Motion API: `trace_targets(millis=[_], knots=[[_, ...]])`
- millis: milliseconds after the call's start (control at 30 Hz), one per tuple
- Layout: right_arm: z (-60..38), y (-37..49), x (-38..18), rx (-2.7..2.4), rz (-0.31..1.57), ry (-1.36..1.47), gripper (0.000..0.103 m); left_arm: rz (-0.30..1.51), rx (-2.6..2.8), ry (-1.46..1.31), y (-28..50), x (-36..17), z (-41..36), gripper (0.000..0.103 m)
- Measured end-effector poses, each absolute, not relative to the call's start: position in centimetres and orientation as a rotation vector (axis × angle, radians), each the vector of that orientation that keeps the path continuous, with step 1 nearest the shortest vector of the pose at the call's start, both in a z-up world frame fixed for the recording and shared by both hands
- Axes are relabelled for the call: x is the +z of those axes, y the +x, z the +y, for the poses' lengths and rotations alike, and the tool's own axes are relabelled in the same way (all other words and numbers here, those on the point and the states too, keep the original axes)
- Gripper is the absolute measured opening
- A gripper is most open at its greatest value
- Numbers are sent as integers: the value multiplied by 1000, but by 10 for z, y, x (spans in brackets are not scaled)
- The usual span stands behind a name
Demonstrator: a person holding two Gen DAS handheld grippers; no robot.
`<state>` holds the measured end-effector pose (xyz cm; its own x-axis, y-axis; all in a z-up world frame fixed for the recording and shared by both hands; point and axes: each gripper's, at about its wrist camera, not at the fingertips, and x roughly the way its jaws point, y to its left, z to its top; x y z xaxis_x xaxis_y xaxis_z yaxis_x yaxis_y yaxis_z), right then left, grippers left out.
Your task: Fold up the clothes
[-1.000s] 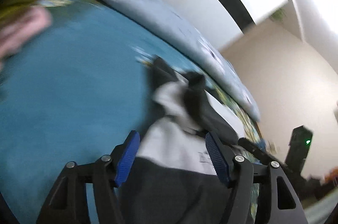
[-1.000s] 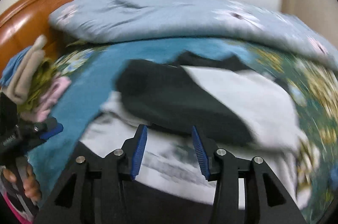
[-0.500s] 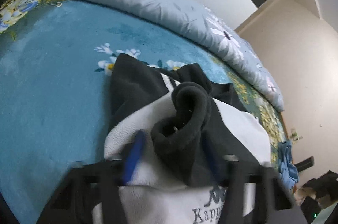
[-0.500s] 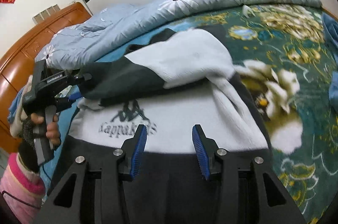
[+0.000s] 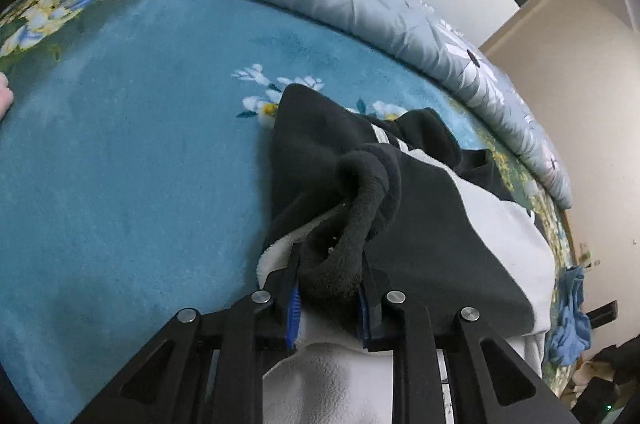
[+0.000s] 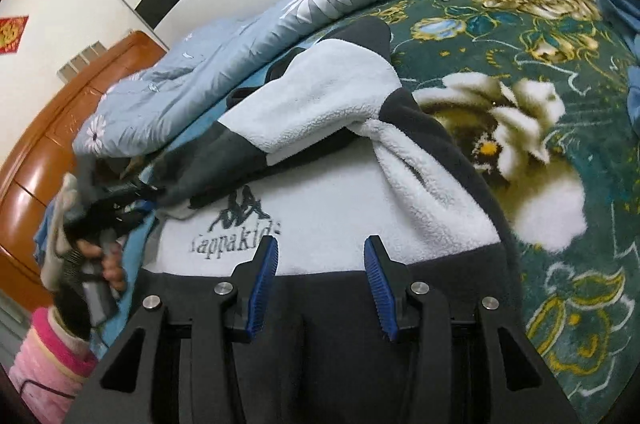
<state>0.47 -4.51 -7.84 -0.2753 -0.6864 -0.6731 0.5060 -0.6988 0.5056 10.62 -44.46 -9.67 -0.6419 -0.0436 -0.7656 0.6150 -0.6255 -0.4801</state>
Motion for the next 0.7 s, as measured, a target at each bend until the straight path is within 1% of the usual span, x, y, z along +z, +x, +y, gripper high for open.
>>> trace_targets(millis=[67,133,167,200,233,333,400,500,567,700], knots=[[-40,9,-69,-2024,-232,1178,46,1115,-2318,1059,114,-86,-440,32],[-29,13,-57,-2042,-219,1146,46,1170,-2366,1078,128,-76,-431,55],[-18,14,-53,-2058,-225,1136,46,1175,-2397,1074,140,-71,-425,59],[-6,14,-54,-2075,-237,1145,47,1137,-2413,1076,154,-68,-418,62],[5,14,-54,-2092,-250,1154,50,1090,-2425,1081,167,-65,-411,63],[45,17,-65,-2143,-294,1210,51,894,-2384,1122,208,-69,-390,65],[72,21,-77,-2149,-339,1261,51,850,-2339,1194,232,-81,-380,66],[94,32,-91,-2104,-424,1311,51,870,-2295,1298,257,-102,-365,65],[101,41,-95,-2073,-489,1301,51,867,-2329,1285,272,-101,-354,66],[94,57,-98,-2002,-516,1301,52,1022,-2366,1281,293,-101,-342,66]])
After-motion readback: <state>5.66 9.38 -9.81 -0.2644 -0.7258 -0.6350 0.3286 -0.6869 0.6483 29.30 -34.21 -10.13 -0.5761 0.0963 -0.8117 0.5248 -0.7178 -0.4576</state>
